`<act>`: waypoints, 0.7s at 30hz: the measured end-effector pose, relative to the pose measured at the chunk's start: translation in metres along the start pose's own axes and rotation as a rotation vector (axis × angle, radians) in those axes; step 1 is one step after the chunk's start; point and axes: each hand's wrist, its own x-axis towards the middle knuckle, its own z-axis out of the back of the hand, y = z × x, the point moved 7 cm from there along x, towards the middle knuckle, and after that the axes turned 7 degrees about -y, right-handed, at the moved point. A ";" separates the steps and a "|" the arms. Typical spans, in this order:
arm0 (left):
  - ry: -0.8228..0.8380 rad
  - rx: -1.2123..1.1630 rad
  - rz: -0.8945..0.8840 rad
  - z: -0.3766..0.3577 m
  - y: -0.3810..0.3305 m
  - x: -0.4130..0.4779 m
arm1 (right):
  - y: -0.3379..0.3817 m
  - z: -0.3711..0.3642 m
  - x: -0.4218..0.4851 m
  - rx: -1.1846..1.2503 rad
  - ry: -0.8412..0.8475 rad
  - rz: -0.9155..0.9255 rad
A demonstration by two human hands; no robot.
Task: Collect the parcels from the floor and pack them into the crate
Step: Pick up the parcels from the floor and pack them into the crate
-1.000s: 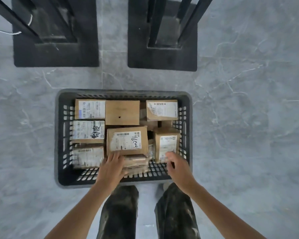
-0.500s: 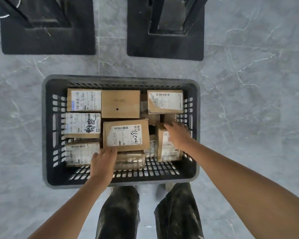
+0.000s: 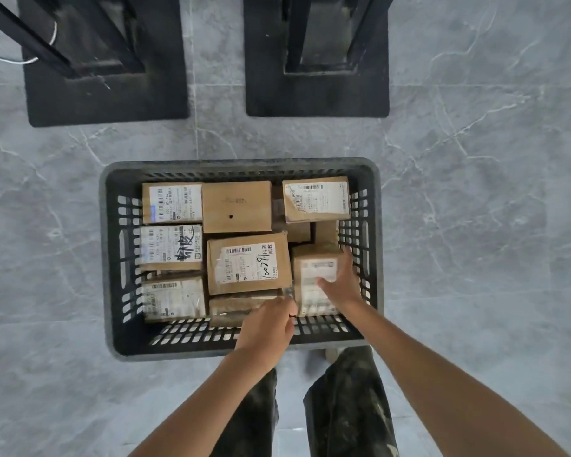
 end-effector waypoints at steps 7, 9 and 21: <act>0.035 0.010 0.059 0.000 0.027 -0.009 | -0.029 -0.006 0.020 -0.079 0.109 -0.104; 0.055 0.028 0.084 0.006 0.035 -0.011 | -0.027 -0.003 0.021 -0.138 0.173 -0.083; -0.024 0.003 0.137 0.041 0.022 0.003 | -0.058 -0.029 0.005 0.147 0.193 -0.422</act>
